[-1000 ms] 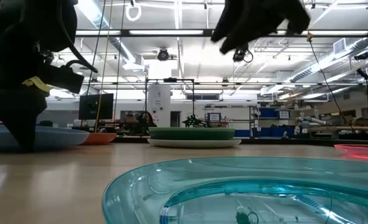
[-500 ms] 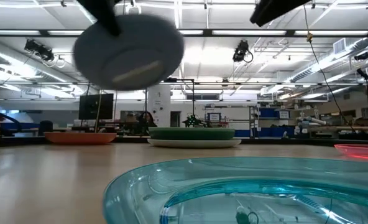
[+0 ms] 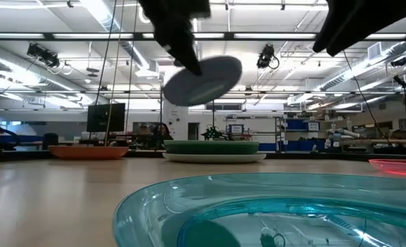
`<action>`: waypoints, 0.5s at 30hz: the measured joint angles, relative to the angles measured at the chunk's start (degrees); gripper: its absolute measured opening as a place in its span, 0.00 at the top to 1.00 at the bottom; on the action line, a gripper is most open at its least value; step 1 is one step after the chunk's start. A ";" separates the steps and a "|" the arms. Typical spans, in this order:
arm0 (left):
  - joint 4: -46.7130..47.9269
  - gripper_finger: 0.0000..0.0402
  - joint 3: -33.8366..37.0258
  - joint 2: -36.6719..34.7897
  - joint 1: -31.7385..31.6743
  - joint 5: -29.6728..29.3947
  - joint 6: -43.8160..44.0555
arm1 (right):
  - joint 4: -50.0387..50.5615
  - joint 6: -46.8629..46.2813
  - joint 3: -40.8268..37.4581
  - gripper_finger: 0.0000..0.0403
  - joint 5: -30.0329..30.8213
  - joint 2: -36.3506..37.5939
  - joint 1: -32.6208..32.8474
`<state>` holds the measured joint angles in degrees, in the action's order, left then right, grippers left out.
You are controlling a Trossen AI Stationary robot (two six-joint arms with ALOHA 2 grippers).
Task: Stack plastic plates
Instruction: Stack the dark blue plate on top of the light green plate
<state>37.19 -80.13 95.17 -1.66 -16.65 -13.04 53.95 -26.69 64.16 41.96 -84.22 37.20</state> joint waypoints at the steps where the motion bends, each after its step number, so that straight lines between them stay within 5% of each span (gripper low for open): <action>1: -1.38 0.96 -0.03 1.47 -1.26 0.18 -1.91 | 0.50 -0.59 0.00 0.48 0.01 0.01 0.01; 9: -2.19 0.96 -1.96 14.40 -6.69 -0.08 -6.09 | 3.33 0.80 0.00 0.48 0.51 0.01 -1.15; 15: -2.66 0.96 -5.04 17.53 -10.47 -0.18 -7.21 | 3.56 1.32 0.00 0.48 2.10 0.01 -3.20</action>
<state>34.53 -85.17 112.70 -12.12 -16.83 -20.25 57.51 -25.37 64.16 44.06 -84.20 34.00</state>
